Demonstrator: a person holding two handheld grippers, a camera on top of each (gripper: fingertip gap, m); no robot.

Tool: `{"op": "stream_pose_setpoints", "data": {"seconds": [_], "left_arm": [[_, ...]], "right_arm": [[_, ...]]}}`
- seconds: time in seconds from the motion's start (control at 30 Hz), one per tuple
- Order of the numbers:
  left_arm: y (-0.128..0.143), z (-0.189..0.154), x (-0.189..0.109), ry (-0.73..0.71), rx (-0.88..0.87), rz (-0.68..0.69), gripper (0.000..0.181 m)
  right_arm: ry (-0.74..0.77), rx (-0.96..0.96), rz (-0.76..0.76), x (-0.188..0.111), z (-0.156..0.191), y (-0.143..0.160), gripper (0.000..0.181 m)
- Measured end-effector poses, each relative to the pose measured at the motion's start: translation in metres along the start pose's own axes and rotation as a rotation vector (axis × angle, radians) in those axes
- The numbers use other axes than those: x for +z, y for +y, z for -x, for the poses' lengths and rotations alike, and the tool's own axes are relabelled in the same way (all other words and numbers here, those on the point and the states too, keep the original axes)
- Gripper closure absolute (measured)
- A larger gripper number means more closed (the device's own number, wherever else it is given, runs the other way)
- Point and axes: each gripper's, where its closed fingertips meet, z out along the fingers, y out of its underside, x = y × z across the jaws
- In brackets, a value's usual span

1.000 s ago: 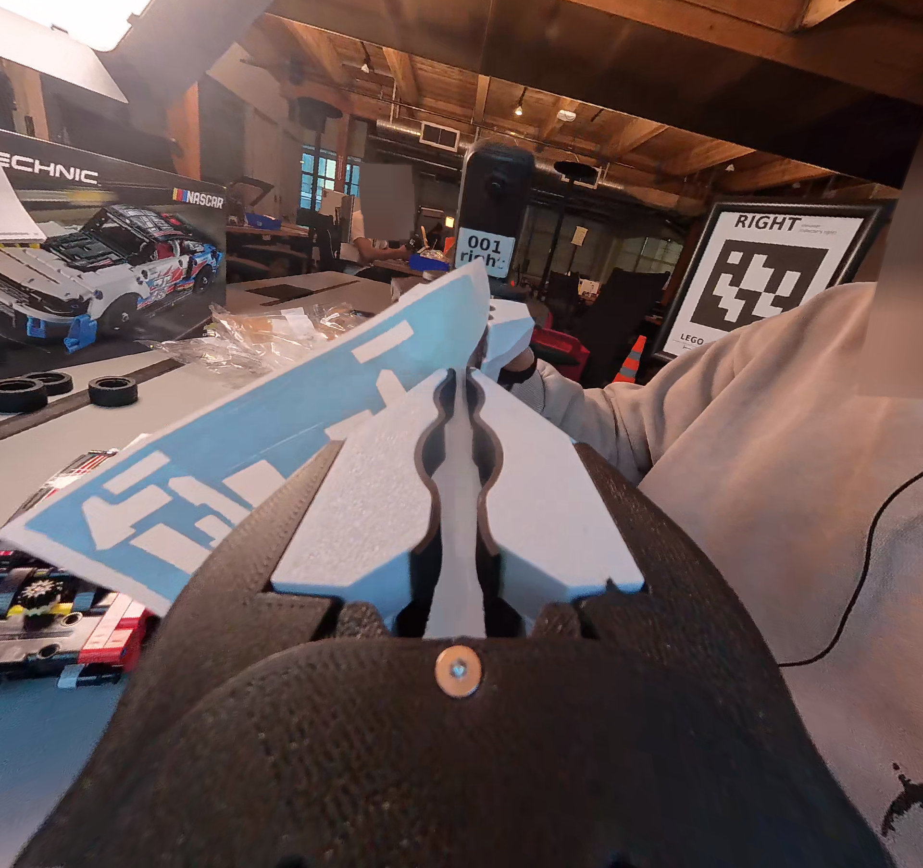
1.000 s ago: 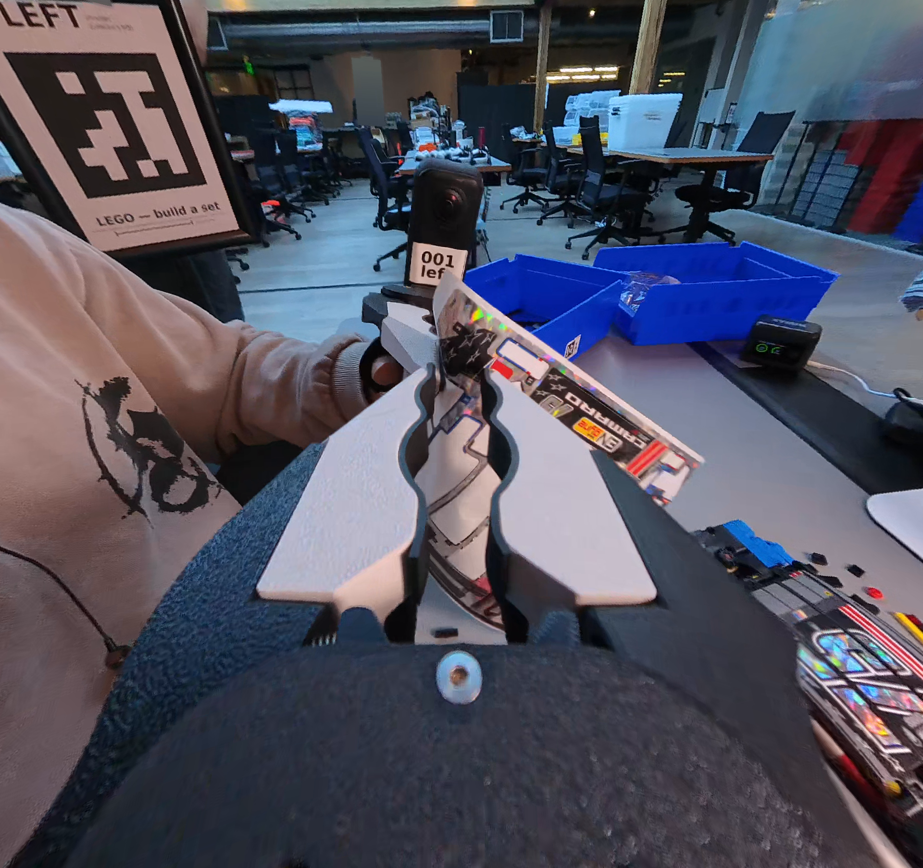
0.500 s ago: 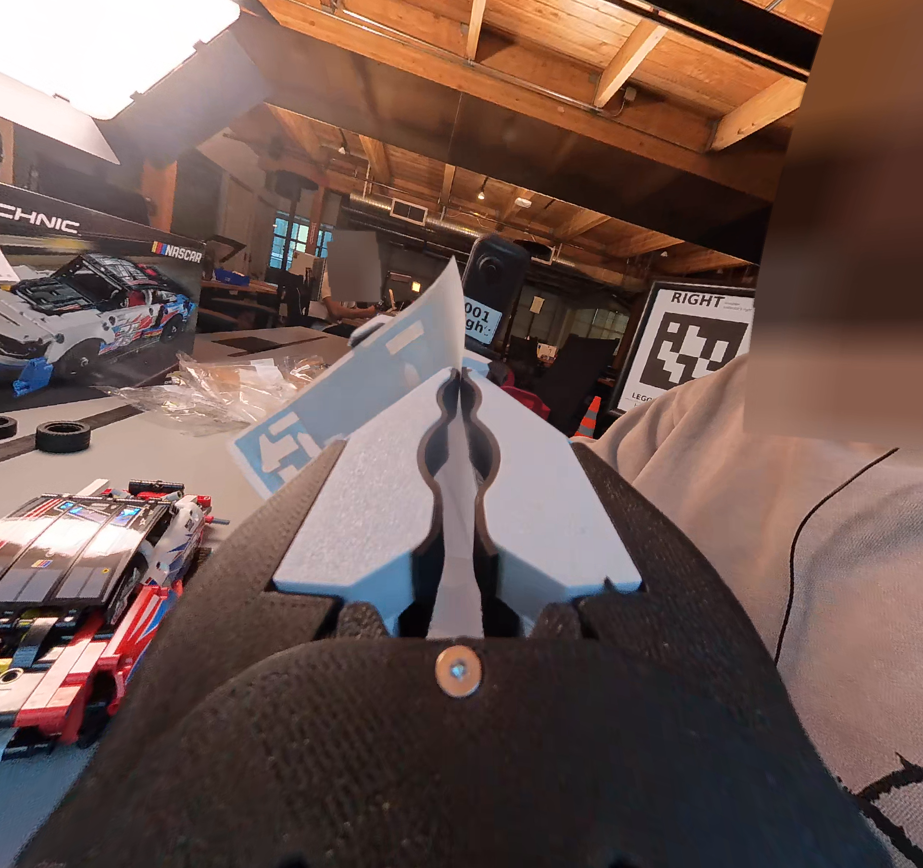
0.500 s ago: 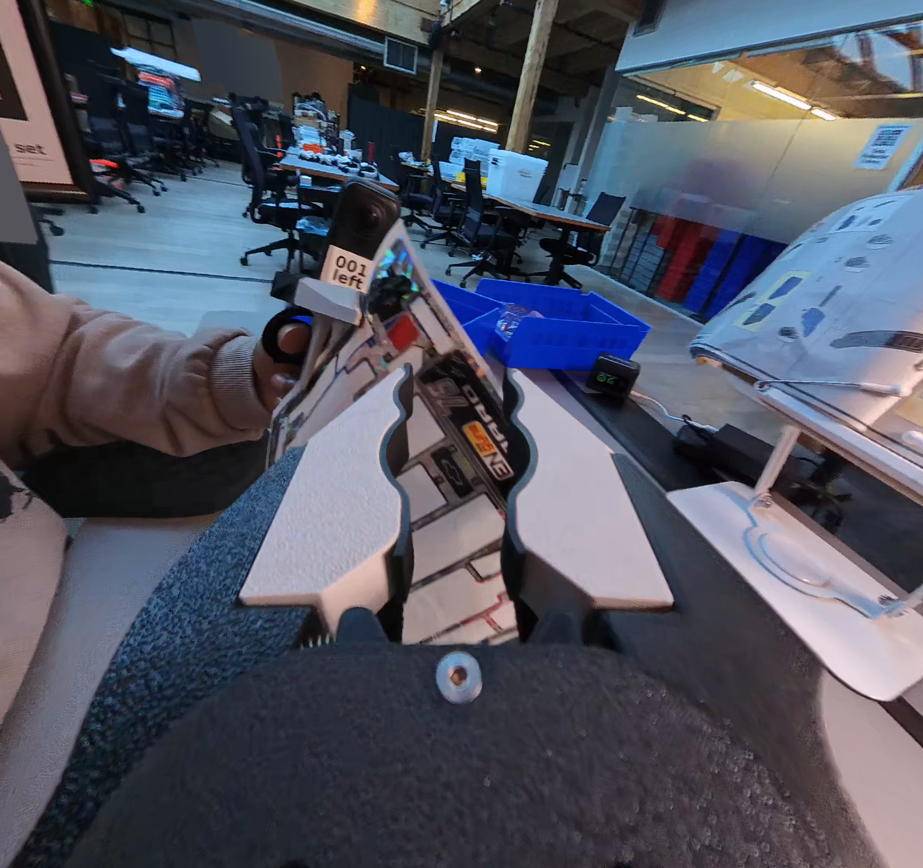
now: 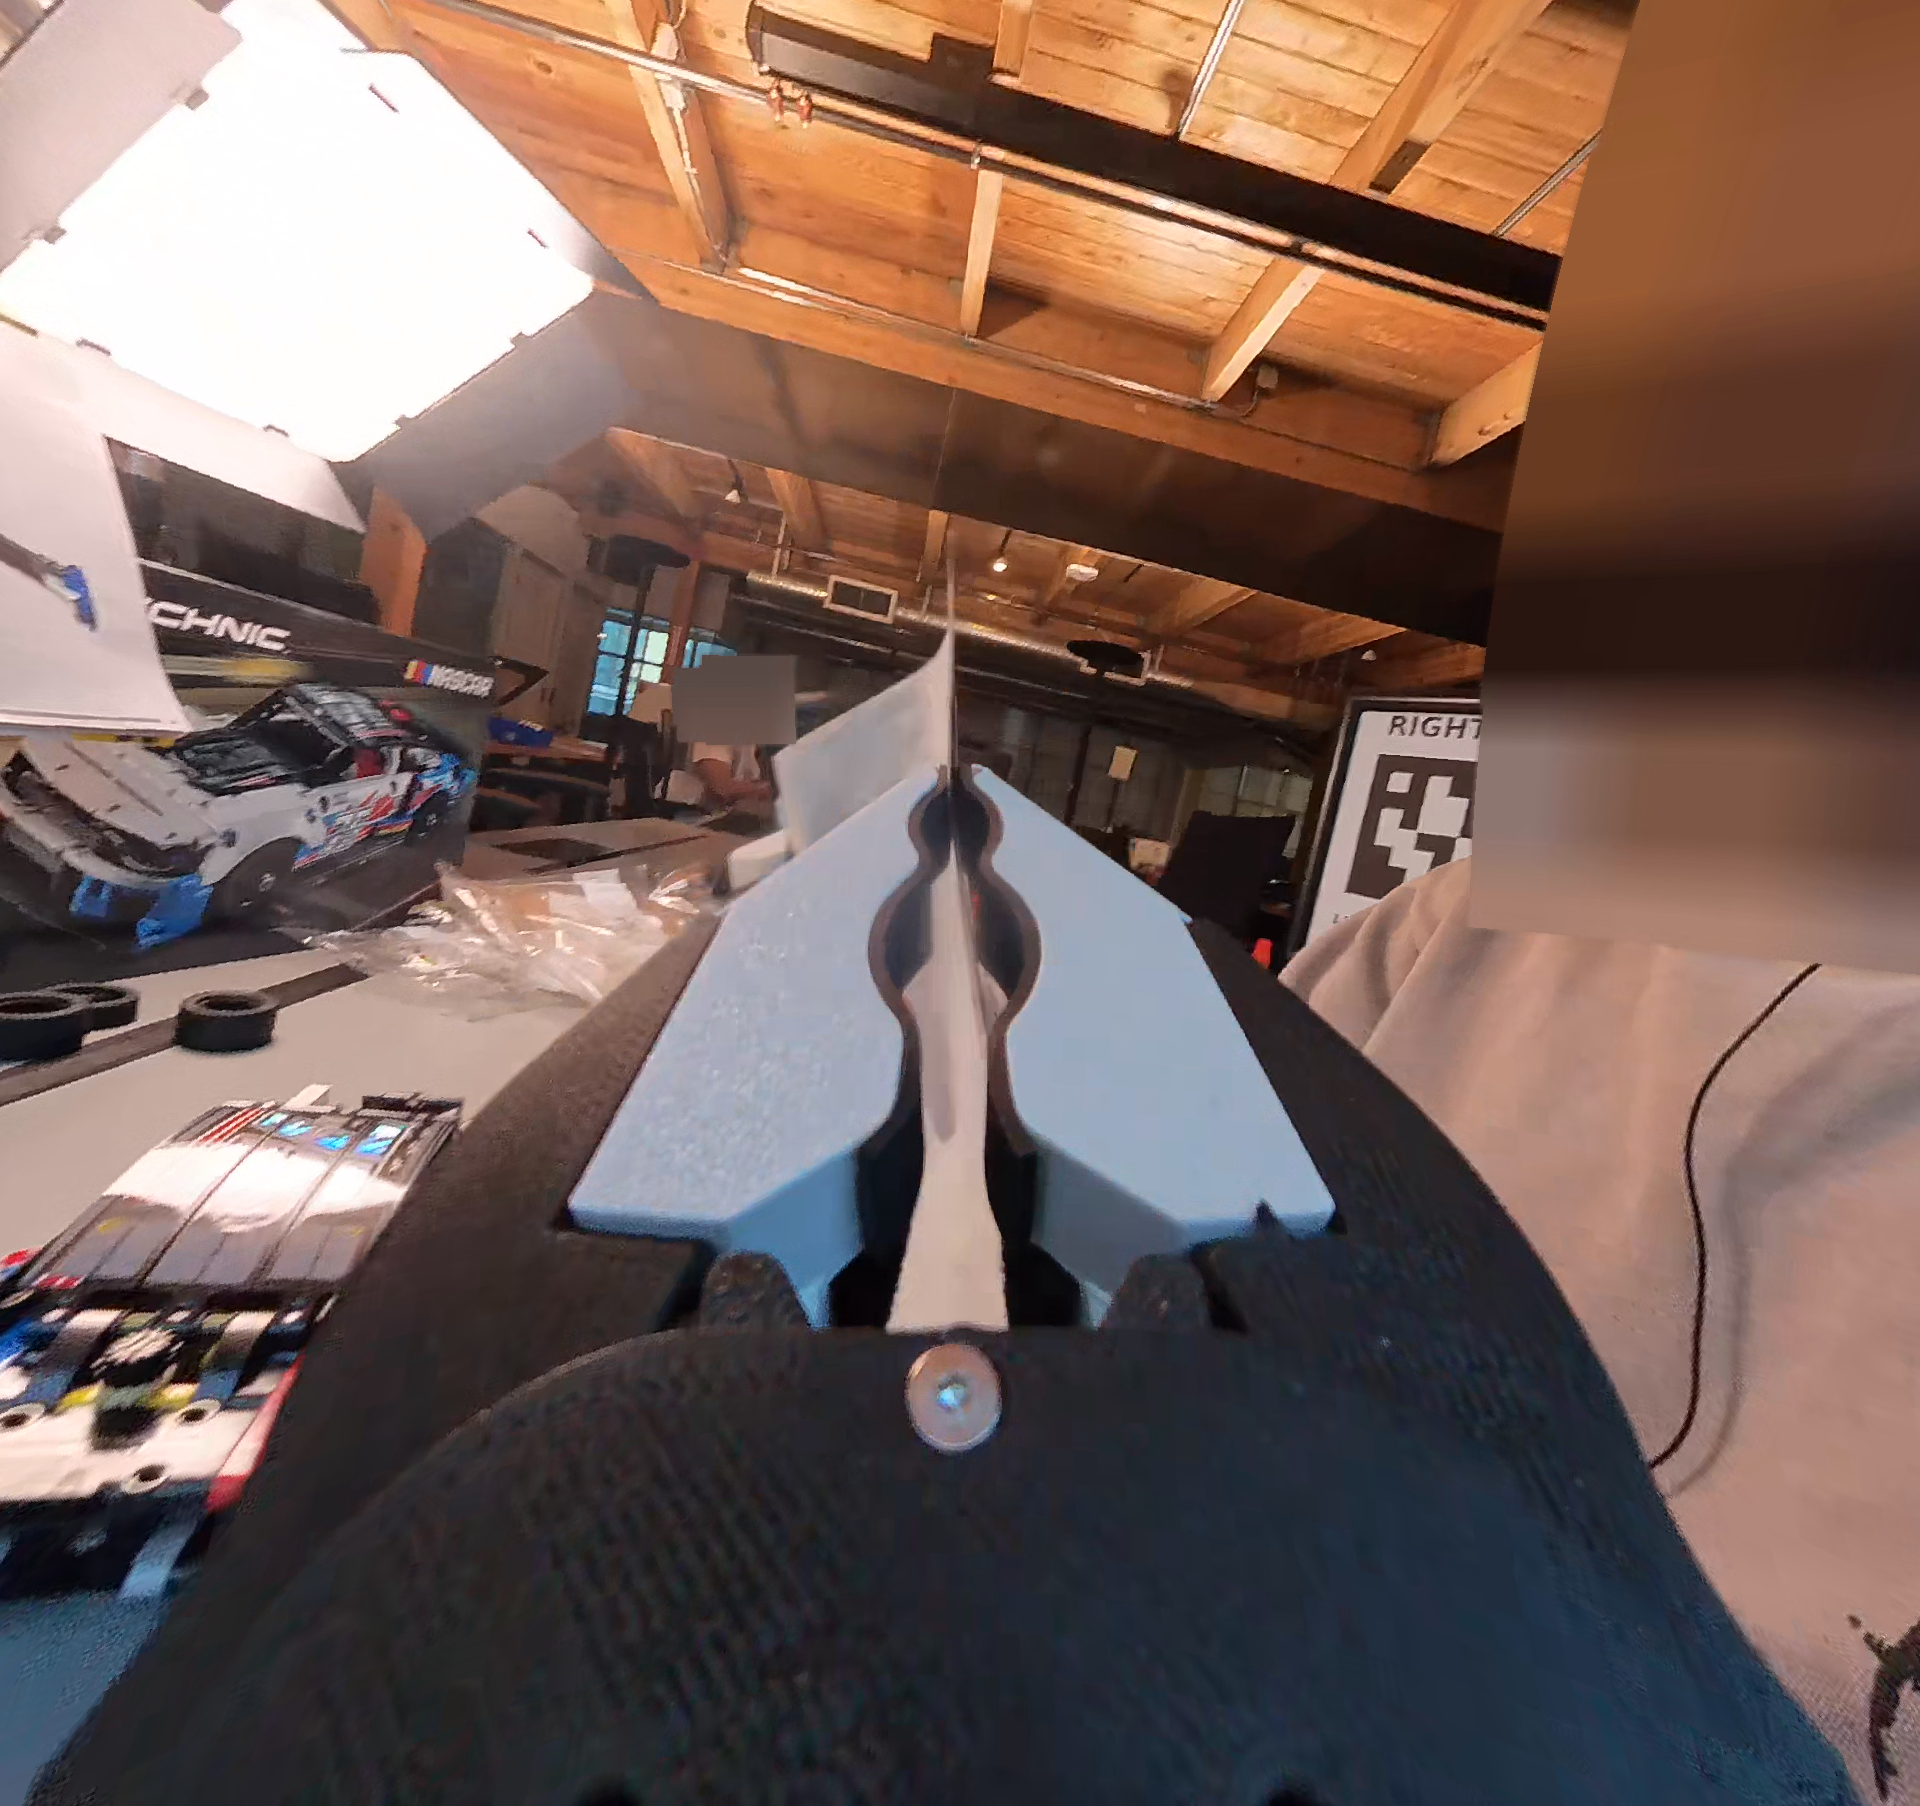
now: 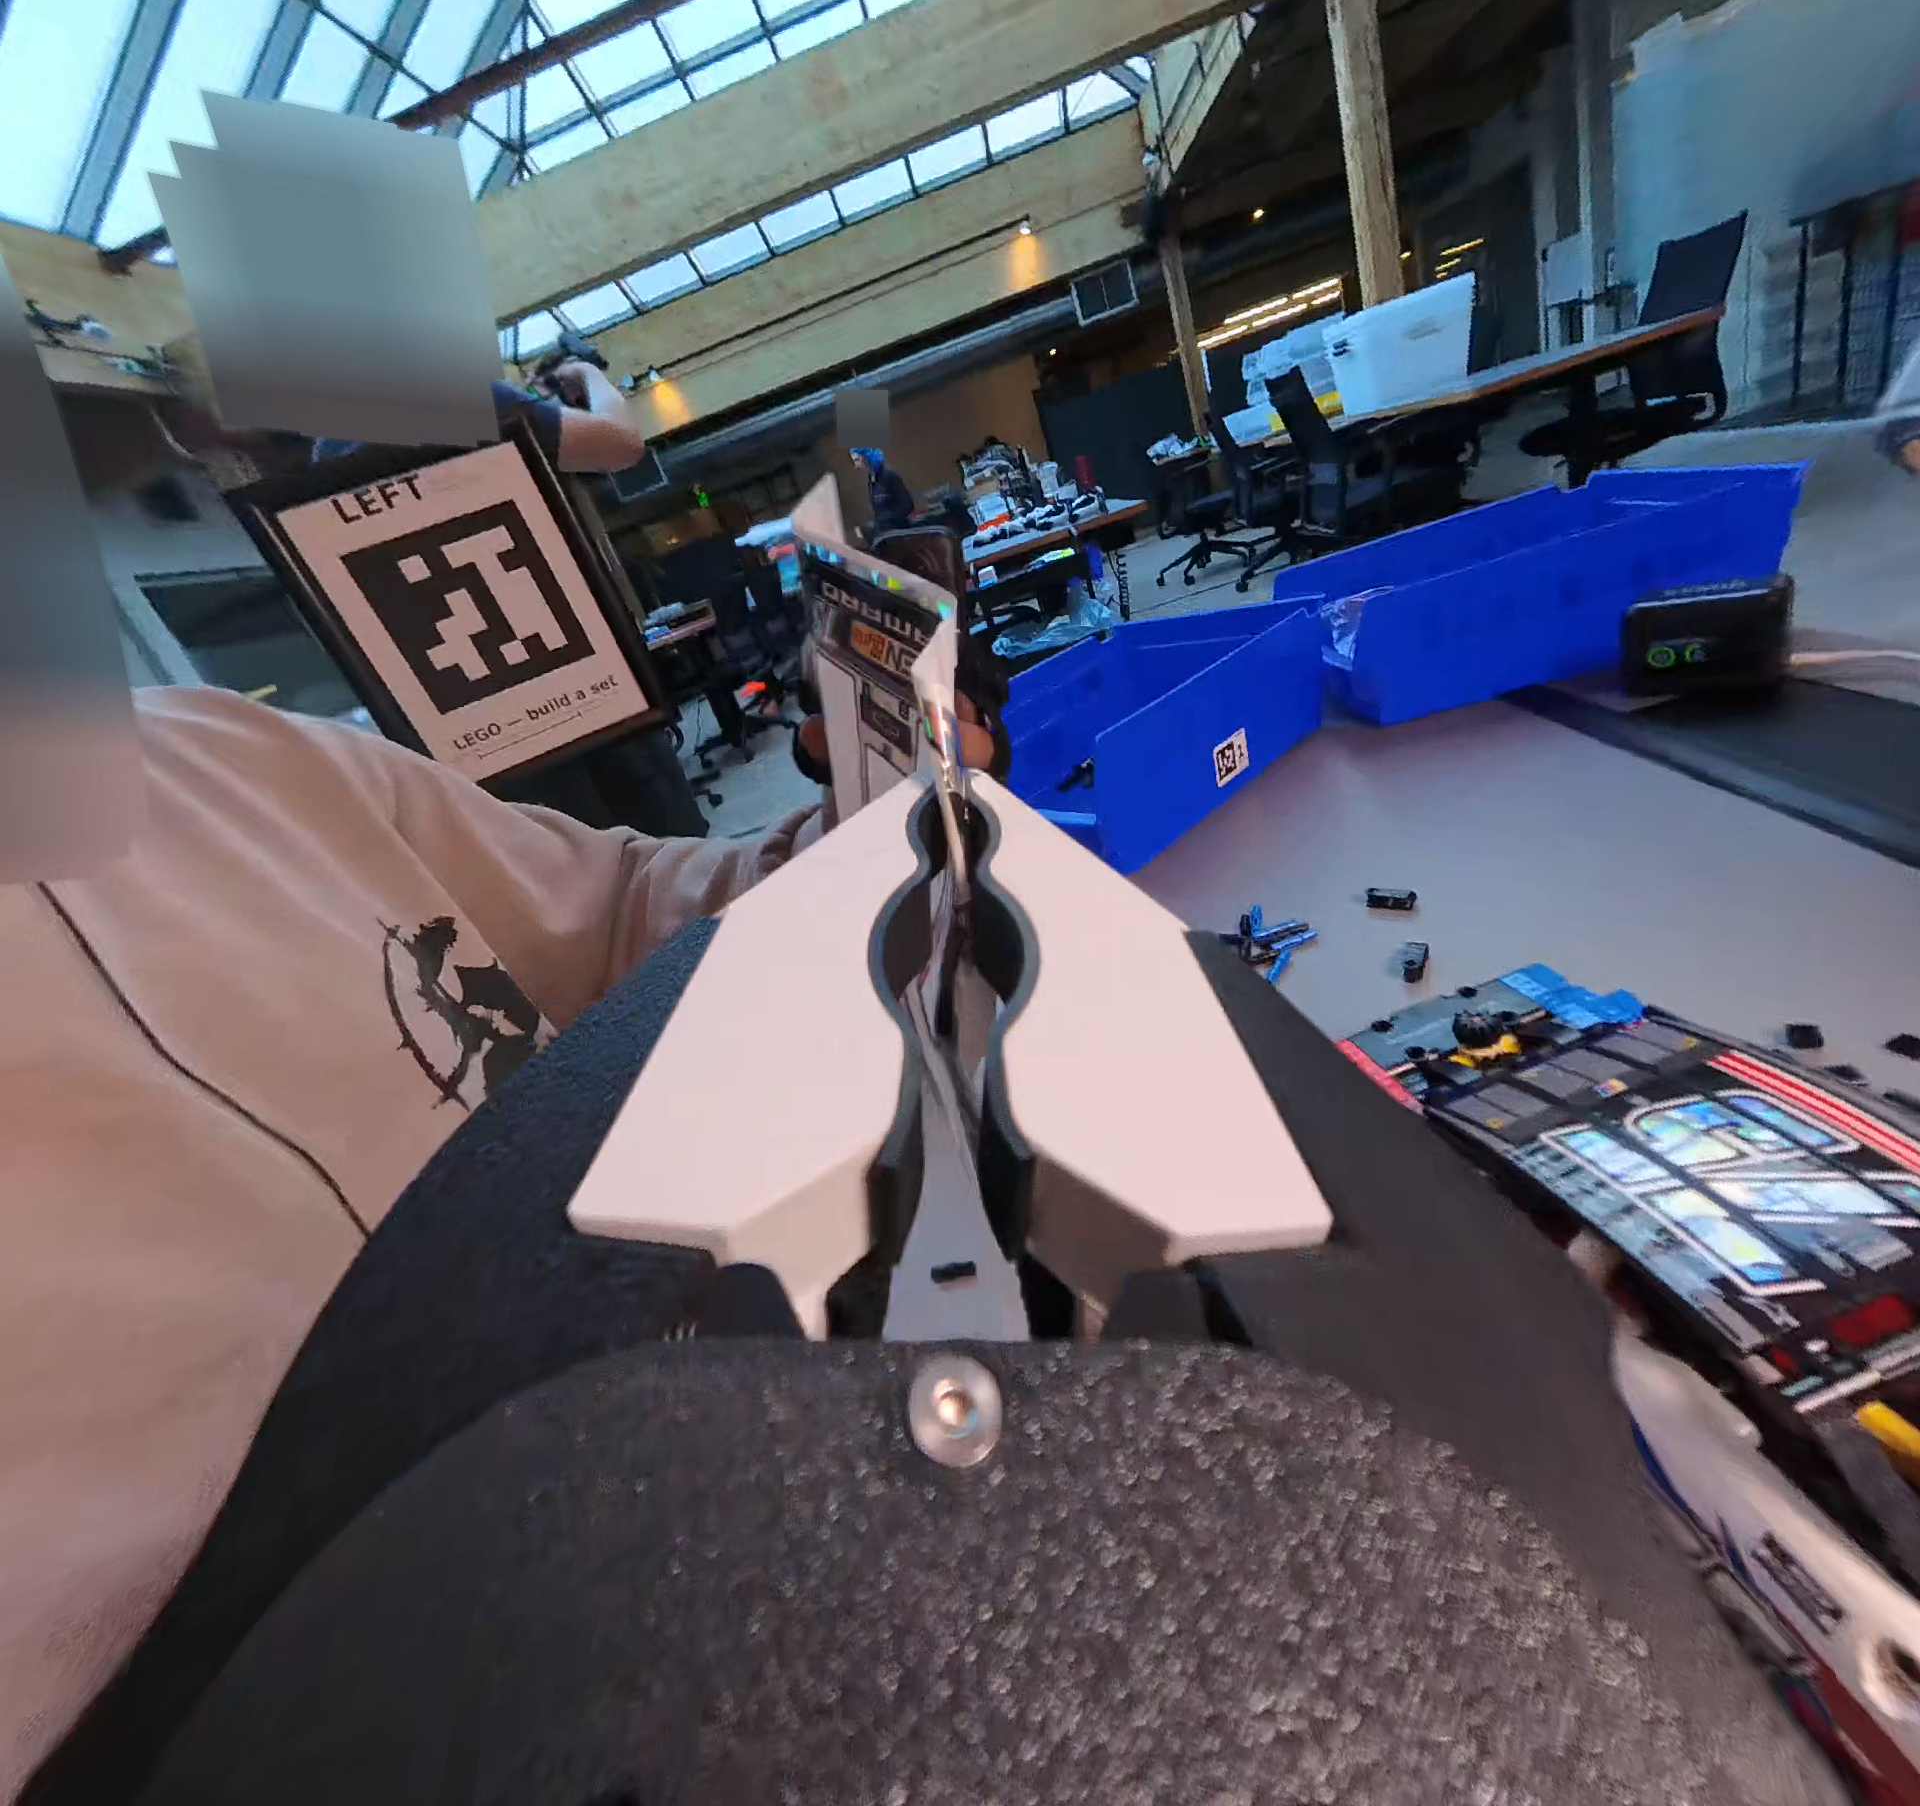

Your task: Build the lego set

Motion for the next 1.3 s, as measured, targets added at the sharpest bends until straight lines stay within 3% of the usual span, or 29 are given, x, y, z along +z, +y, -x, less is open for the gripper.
{"op": "stream_pose_setpoints", "data": {"seconds": [0.13, 0.27, 0.4, 0.53, 0.67, 0.73, 0.8, 0.9, 1.03, 1.17, 1.3], "left_arm": [[0.027, 0.030, -0.013, -0.157, 0.091, 0.277, 0.178], [0.039, 0.034, -0.015, -0.214, 0.238, 0.484, 0.152], [0.072, 0.032, -0.009, -0.198, 0.314, 0.765, 0.132], [0.088, 0.044, 0.002, -0.218, 0.475, 0.931, 0.127], [0.100, 0.032, 0.018, -0.112, 0.426, 0.992, 0.144], [0.109, 0.018, 0.024, -0.034, 0.354, 0.980, 0.181], [0.108, 0.009, 0.031, -0.021, 0.267, 0.902, 0.181], [0.090, 0.011, 0.039, -0.108, 0.087, 0.713, 0.181], [0.081, 0.025, 0.028, -0.218, -0.170, 0.518, 0.181], [0.088, 0.037, 0.017, -0.251, -0.303, 0.430, 0.181], [0.098, 0.032, 0.021, -0.228, -0.337, 0.435, 0.181]], "right_arm": [[-0.009, -0.123, 0.206, -0.016, 0.013, -0.007, 0.181], [0.002, -0.162, 0.508, -0.029, 0.017, -0.003, 0.181], [-0.052, -0.161, 0.799, -0.031, 0.030, -0.001, 0.181], [-0.136, -0.167, 1.017, -0.025, 0.046, -0.006, 0.181], [-0.182, -0.195, 1.114, -0.011, 0.054, -0.014, 0.181], [-0.157, -0.250, 1.088, 0.000, 0.049, -0.023, 0.181], [-0.002, -0.372, 0.999, 0.011, 0.021, -0.036, 0.181], [0.378, -0.684, 0.805, 0.015, -0.032, -0.067, 0.147], [0.568, -1.073, 0.543, 0.014, -0.009, -0.084, 0.134], [0.413, -0.990, 0.586, 0.029, 0.023, -0.004, 0.127], [0.418, -1.044, 0.733, 0.038, 0.003, 0.067, 0.111]]}}
